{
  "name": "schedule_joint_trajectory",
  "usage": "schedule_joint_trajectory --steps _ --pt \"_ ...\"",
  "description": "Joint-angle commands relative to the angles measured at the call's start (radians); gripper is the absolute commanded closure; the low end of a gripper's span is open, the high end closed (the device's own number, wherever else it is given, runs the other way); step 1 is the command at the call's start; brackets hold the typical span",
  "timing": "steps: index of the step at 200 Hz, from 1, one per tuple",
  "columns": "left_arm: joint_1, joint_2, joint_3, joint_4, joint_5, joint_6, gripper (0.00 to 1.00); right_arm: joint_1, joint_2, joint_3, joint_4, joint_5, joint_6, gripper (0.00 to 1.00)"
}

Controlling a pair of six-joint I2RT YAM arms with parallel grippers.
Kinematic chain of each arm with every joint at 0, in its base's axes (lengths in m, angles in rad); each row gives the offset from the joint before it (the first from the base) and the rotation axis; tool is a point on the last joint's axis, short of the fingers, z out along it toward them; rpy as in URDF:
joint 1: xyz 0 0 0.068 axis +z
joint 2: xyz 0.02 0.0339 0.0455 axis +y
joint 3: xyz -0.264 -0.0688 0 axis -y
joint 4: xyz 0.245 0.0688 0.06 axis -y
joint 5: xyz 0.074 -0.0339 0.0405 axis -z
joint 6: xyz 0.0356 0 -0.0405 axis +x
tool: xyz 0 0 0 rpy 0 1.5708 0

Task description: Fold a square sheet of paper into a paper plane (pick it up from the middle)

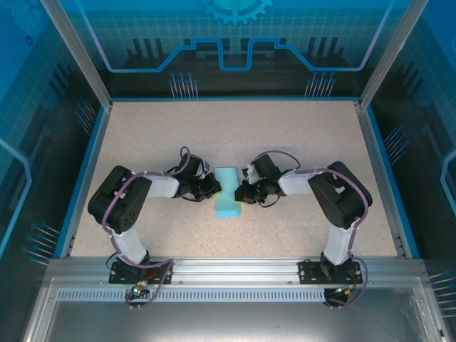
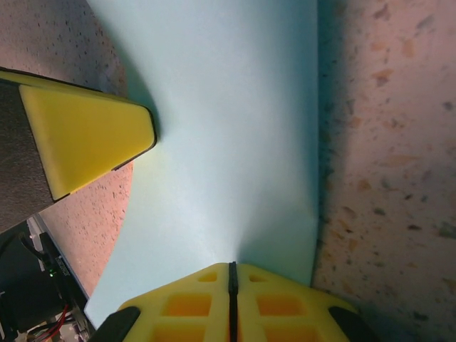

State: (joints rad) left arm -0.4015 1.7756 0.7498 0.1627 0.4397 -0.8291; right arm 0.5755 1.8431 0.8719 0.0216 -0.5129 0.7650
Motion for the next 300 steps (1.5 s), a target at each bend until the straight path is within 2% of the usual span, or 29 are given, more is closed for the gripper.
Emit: schedule_joint_trajectory --steps 1,36,119,181,257,300 --pt "-0.008 0.046 -0.003 -0.081 -0.039 0.026 0.95 0.013 -0.083 -0.015 -0.019 -0.017 -0.014 0.91" --pt "-0.007 0.046 -0.001 -0.085 -0.041 0.03 0.95 0.023 -0.128 -0.047 0.001 -0.027 0.002 0.91" --pt "-0.008 0.048 -0.005 -0.083 -0.042 0.03 0.95 0.049 -0.013 -0.08 -0.014 0.005 -0.008 0.91" --pt "-0.008 0.044 -0.001 -0.094 -0.045 0.034 0.95 0.057 -0.136 -0.094 -0.007 -0.026 0.003 0.89" --pt "-0.008 0.041 0.002 -0.107 -0.052 0.037 0.95 0.093 -0.052 -0.151 0.032 0.009 0.037 0.9" --pt "-0.007 0.04 0.004 -0.112 -0.05 0.04 0.94 0.096 -0.123 -0.14 -0.005 0.022 0.031 0.9"
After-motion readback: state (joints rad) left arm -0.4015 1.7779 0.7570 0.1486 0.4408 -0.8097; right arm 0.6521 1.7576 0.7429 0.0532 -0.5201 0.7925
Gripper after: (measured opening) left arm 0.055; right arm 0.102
